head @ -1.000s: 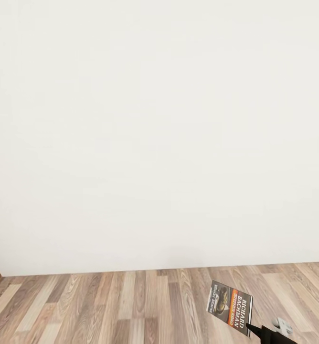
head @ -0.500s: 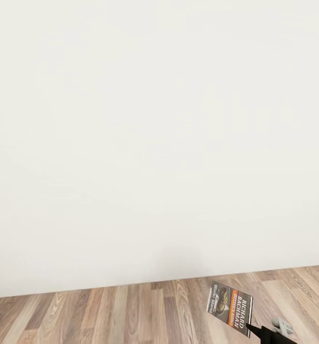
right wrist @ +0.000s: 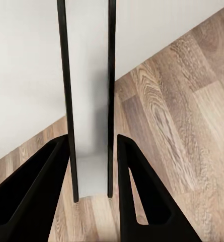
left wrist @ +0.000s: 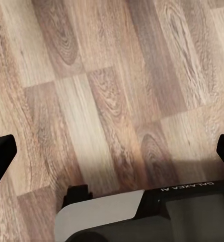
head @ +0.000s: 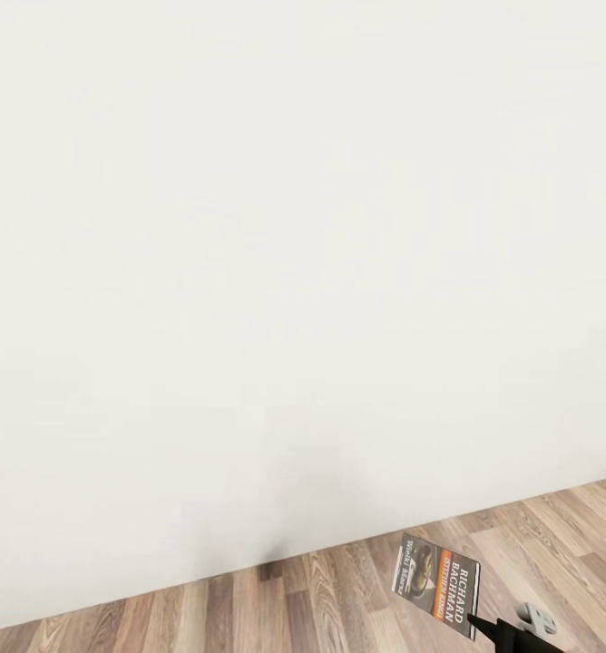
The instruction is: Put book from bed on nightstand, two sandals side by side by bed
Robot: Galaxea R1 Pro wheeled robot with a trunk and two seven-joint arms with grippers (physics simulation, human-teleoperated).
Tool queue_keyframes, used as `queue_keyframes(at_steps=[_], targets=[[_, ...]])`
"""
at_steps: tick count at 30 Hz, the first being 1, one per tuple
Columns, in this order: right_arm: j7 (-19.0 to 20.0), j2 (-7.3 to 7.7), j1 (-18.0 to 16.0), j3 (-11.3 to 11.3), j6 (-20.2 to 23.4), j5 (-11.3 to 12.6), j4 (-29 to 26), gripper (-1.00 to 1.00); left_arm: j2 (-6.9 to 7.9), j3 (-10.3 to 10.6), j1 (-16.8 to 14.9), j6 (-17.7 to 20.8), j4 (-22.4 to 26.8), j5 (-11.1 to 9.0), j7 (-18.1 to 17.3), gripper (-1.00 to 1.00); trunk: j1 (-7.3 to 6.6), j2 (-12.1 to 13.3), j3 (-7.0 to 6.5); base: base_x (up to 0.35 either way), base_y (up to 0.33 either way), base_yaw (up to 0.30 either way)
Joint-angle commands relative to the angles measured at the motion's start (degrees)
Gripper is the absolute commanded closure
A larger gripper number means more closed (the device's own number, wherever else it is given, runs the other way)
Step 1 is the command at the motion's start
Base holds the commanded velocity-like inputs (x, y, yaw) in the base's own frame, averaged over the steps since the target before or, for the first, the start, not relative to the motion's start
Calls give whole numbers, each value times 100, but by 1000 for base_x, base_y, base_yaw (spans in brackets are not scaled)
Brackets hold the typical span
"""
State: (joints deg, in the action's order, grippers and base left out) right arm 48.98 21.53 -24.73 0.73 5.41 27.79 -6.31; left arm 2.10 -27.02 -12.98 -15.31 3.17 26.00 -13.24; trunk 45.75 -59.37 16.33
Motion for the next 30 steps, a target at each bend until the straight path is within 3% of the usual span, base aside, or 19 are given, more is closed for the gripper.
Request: queue_keyframes(at_steps=[1, 7, 30], targets=[[15, 0, -5, 25, 57, 43, -2, 100, 1, -49, -3, -16, -1, 45, -21, -100, 2, -5, 7, 98, 0, -153], [15, 0, -5, 32, 57, 43, -4, 100, 1, -49, -3, -16, -1, 45, -21, -100, 2, -5, 7, 135, 0, -47], [-5, 0, -5, 36, 56, 50, -2, 100, 1, -49, -3, -16, -3, 45, -21, -100, 2, -5, 7, 328, 0, -1]])
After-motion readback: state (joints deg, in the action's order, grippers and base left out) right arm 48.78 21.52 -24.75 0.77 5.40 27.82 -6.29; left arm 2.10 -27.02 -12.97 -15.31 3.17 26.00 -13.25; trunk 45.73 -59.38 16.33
